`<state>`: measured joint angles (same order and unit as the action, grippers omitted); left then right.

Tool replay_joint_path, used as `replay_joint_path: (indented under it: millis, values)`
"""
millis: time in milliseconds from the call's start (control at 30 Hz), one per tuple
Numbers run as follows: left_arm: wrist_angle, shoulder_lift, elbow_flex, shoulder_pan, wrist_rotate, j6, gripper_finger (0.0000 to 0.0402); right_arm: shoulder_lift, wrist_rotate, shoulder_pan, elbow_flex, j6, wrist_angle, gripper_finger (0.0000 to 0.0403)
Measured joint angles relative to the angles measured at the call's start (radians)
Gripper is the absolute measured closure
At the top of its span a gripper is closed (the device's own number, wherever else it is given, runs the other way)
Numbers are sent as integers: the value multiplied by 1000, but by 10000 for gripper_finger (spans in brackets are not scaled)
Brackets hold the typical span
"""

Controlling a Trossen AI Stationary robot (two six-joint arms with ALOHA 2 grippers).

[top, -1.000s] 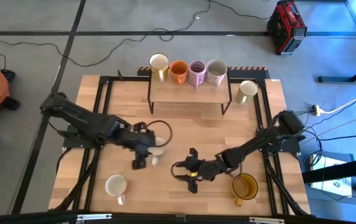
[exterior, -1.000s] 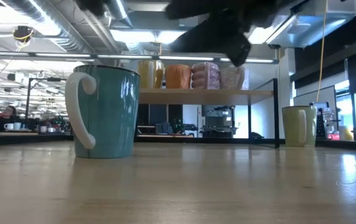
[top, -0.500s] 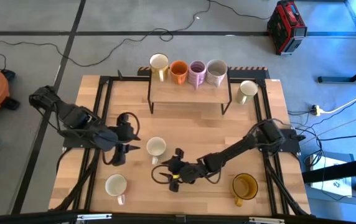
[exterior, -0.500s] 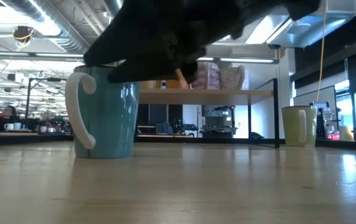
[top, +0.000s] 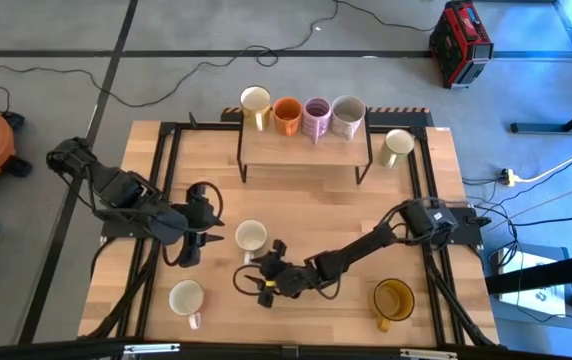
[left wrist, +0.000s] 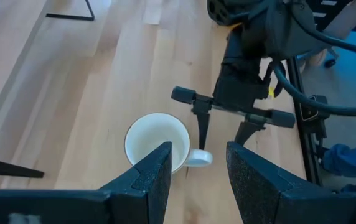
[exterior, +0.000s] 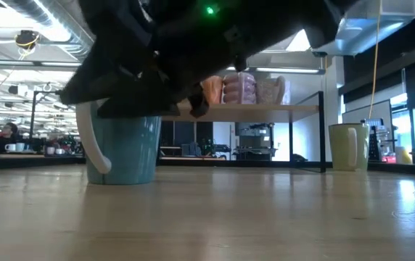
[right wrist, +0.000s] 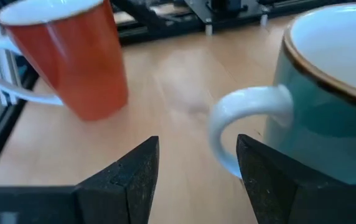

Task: Place coffee mugs
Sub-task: Put the white and green mug on the shelf

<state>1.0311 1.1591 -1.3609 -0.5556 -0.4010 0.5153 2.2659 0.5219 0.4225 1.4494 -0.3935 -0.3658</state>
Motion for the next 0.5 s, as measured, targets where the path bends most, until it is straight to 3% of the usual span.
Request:
replay_joint_path:
  millis: [500]
  values:
    - [-22,0,0,1,4,6,255,123,52,-23,0,62,-290,201]
